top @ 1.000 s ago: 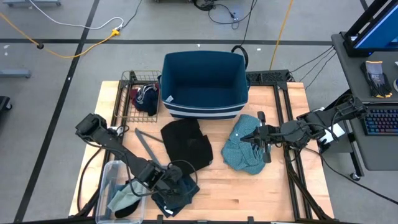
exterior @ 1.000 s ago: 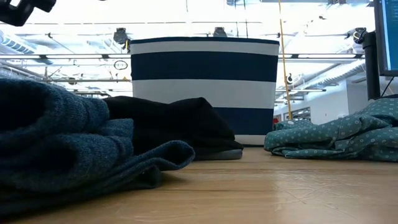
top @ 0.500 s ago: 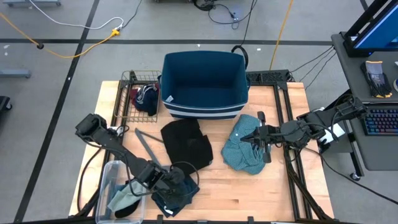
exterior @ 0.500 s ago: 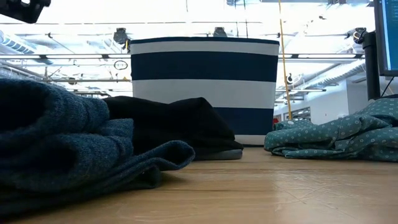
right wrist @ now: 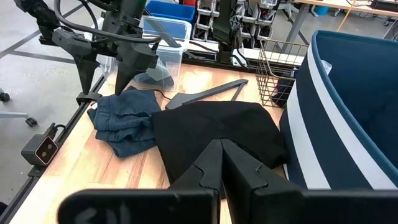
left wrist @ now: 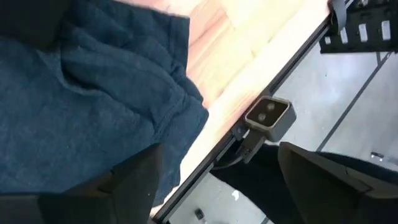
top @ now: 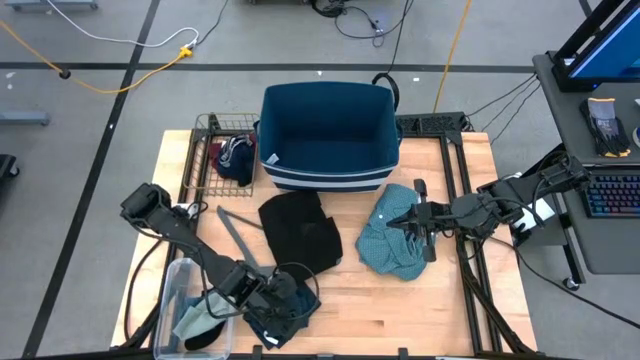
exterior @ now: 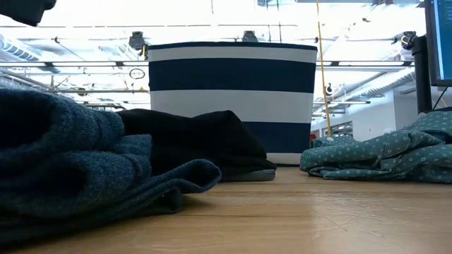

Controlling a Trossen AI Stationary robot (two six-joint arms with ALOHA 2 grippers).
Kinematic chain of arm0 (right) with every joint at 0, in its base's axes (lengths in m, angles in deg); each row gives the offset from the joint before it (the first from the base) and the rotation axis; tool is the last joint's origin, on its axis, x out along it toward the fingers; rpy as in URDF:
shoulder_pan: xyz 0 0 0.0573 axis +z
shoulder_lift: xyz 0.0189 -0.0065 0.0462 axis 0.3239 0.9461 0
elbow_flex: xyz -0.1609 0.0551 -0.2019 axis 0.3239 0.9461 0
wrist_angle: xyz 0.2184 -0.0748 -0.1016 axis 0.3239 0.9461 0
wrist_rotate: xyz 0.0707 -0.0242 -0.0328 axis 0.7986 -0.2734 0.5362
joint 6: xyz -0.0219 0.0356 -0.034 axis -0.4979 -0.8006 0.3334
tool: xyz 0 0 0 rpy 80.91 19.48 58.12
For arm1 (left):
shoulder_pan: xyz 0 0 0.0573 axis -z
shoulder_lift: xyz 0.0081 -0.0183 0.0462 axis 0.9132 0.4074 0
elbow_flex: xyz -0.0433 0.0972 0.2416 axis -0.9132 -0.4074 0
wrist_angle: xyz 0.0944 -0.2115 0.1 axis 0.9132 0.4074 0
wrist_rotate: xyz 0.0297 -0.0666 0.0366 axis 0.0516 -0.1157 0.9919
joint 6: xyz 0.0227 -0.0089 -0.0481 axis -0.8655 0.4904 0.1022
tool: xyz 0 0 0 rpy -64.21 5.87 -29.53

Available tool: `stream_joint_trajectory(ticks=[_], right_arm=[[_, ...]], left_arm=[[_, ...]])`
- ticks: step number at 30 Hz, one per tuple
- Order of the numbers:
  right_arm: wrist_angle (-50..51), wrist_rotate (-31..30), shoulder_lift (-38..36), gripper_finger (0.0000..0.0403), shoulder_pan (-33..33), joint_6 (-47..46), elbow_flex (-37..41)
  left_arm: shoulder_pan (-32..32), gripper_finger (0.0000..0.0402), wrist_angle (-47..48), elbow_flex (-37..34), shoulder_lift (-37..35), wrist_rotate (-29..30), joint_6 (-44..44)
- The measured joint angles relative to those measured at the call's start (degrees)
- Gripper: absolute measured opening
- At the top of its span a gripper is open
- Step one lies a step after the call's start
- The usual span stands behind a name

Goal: Pick & Place Cloths
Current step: Put the gray pants into the gold wire basket

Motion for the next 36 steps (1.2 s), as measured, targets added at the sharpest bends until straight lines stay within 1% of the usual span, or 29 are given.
stream_joint_trajectory(ticks=[5,8,19,22,25,29,36], right_arm=[[0.0,0.0,0.0,0.0000,0.0,0.0,0.0],[0.0,0.0,0.0,0.0000,0.0,0.0,0.0],[0.0,0.0,0.0,0.0000,0.0,0.0,0.0],[0.0,0.0,0.0,0.0000,0.0,0.0,0.0],[0.0,0.0,0.0,0.0000,0.0,0.0,0.0],[0.0,0.0,0.0,0.0000,0.0,0.0,0.0],[0.0,0.0,0.0,0.0000,0.0,0.0,0.0]], left_arm=[[-1.1,0.0326,0.1,0.0,0.0,0.8,1.7],[-1.8,0.0326,1.4,0.0,0.0,0.8,3.6],[-3.5,0.0326,2.7,0.0,0.0,0.8,6.4],[-3.9,0.0326,2.3,0.0,1.2,0.3,6.9],[-4.2,0.0326,2.2,-0.1,3.4,-2.0,7.4],[-5.0,0.0326,3.0,-0.1,6.2,-4.3,10.5],[-6.1,0.0326,2.2,-0.1,9.0,-4.8,11.4]])
